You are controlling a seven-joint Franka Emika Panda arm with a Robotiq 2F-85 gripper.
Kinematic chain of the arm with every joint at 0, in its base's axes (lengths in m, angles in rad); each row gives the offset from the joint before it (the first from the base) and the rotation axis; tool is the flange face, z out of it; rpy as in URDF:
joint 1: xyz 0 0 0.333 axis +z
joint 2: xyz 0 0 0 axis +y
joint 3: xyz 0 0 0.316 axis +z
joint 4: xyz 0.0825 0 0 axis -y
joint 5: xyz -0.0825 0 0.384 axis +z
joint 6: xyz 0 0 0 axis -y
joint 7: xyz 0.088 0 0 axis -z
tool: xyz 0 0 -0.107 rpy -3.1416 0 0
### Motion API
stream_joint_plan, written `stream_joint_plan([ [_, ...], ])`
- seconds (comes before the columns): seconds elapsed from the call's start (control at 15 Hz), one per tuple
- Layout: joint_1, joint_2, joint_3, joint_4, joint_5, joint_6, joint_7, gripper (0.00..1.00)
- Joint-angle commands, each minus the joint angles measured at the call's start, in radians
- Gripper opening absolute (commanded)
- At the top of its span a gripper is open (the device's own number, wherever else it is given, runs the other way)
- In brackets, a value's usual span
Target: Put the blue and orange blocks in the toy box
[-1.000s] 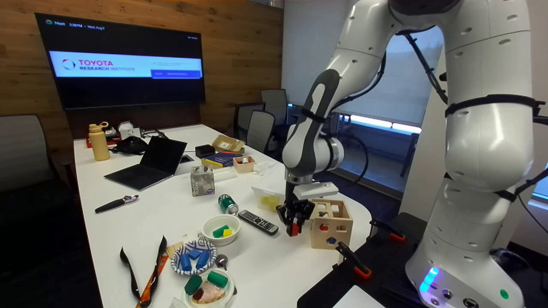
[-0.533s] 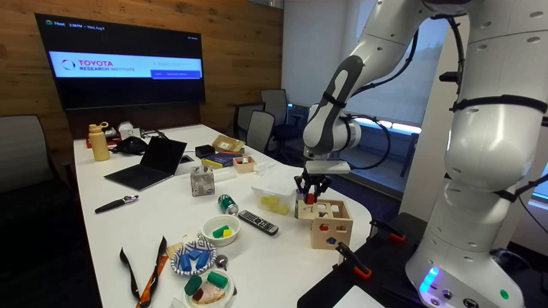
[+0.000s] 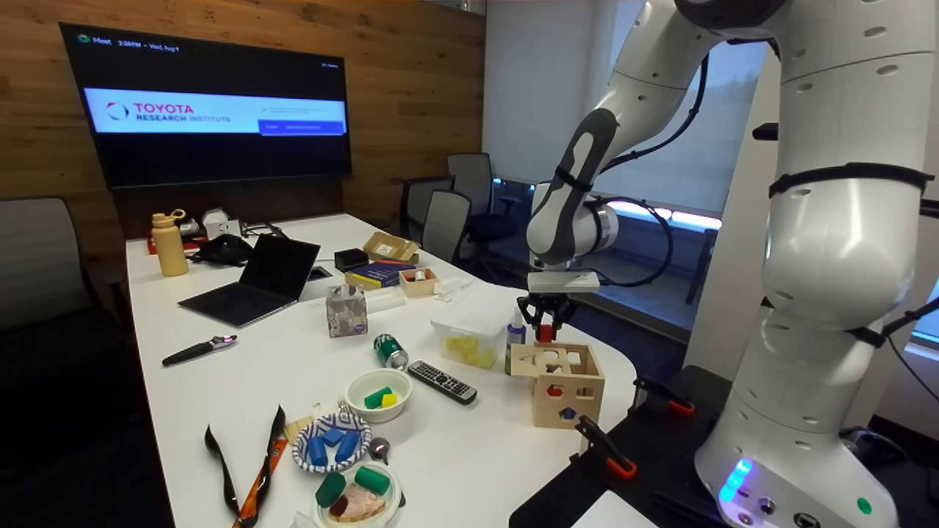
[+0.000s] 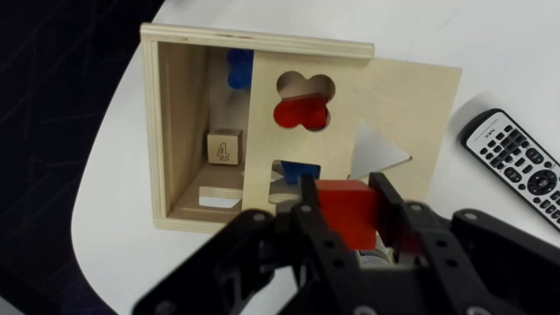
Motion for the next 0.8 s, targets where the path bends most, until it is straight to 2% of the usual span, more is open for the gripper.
stream_joint_plan([
  [0.0, 0.021, 0.044, -0.026, 0.042, 0.005, -0.036, 0.046, 0.08],
  [0.73, 0.006, 0.1, -0.027, 0.037, 0.1, -0.011, 0.024, 0.08],
])
